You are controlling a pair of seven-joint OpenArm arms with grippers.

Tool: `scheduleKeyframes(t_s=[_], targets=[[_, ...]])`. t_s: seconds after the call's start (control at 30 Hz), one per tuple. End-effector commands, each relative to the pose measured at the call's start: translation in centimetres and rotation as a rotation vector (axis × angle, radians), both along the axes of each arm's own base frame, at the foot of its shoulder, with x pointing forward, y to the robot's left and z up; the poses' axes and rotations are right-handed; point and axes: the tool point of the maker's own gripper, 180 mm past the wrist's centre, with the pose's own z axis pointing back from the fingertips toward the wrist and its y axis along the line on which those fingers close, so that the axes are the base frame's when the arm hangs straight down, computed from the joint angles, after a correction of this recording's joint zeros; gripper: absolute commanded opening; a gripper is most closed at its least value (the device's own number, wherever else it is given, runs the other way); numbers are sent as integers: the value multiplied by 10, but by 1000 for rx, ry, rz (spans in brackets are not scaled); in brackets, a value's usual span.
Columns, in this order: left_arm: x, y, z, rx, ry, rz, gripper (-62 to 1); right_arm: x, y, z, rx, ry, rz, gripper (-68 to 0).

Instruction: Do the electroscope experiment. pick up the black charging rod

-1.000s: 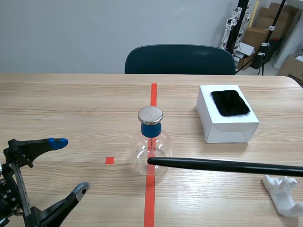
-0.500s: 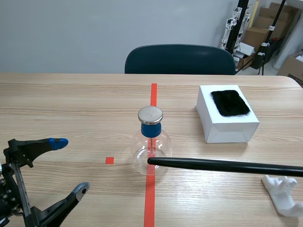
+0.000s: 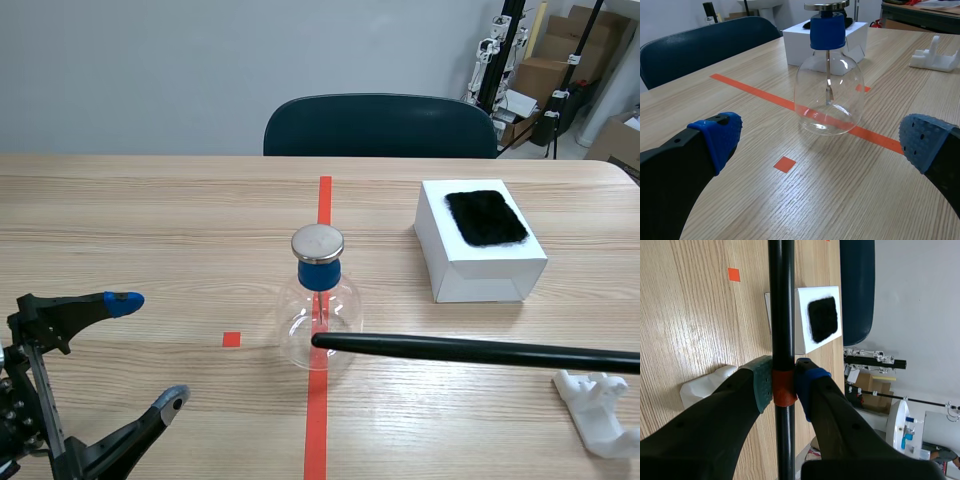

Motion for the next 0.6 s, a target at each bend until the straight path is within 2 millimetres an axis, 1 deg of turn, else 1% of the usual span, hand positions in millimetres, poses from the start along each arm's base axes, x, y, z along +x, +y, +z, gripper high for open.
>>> scheduleKeyframes(t_s=[0.0, 0.57], targets=[[3, 3, 9, -16, -29, 6, 14, 4, 3, 8, 9, -30, 10, -669], [3, 3, 9, -16, -29, 6, 14, 2, 7, 9, 23, -32, 31, -669]])
